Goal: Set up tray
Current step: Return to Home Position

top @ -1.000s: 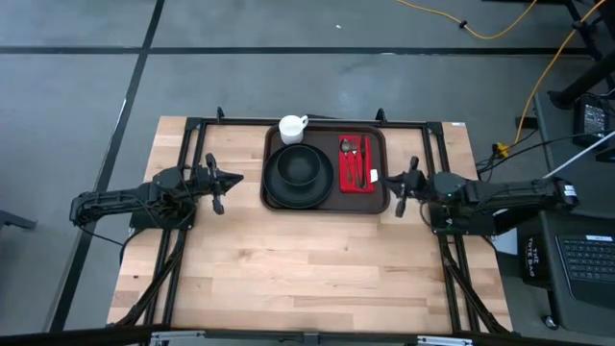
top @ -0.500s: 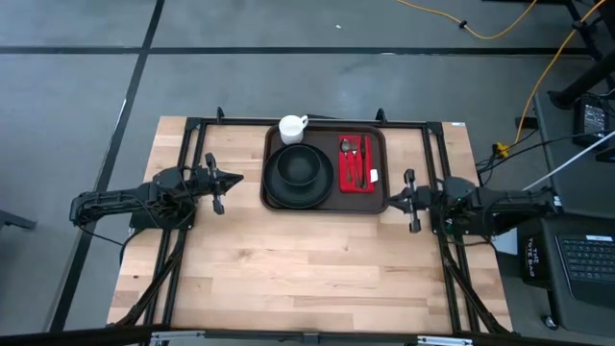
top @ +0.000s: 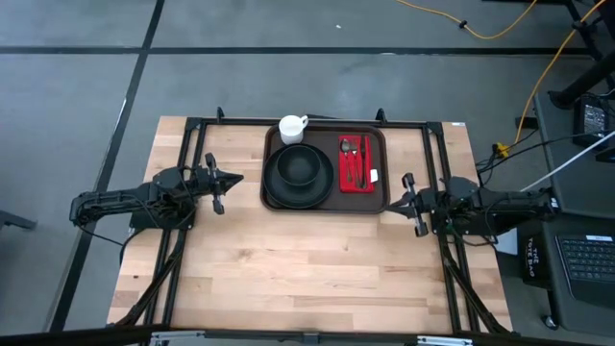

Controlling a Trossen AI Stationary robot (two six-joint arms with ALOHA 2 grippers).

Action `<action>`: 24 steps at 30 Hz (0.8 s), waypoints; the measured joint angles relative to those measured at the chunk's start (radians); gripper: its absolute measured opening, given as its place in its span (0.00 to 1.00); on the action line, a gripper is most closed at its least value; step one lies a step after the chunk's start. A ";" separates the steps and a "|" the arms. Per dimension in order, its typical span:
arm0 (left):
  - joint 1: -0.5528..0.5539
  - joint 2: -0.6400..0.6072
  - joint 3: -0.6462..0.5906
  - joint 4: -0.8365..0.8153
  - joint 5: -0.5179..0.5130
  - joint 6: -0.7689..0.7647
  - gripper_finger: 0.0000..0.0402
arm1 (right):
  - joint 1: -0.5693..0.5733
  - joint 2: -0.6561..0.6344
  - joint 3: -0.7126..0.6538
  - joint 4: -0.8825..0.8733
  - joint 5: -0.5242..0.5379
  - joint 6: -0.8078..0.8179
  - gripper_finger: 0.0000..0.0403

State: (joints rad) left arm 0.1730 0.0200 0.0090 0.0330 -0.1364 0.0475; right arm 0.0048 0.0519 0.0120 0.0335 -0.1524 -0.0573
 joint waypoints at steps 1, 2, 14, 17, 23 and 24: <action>0.000 0.000 0.000 0.000 0.000 0.000 0.01 | 0.000 0.003 0.000 -0.001 0.000 0.004 0.03; 0.000 0.000 0.000 0.000 0.000 0.000 0.01 | 0.000 0.006 0.000 -0.001 0.000 0.020 0.03; 0.000 0.000 0.000 0.000 0.000 0.000 0.01 | 0.000 0.007 0.000 -0.001 0.001 0.260 0.03; 0.000 0.000 0.000 0.000 0.000 0.000 0.01 | 0.001 0.007 0.000 -0.001 0.000 0.263 0.03; 0.000 0.000 0.000 0.000 0.000 0.000 0.01 | 0.074 -0.030 0.000 0.013 0.044 0.267 0.03; 0.000 0.000 0.000 0.000 0.000 0.000 0.01 | 0.097 -0.045 0.000 0.012 0.047 0.255 0.03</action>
State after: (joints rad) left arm 0.1730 0.0204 0.0090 0.0332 -0.1366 0.0475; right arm 0.1020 0.0072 0.0120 0.0451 -0.1055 0.1976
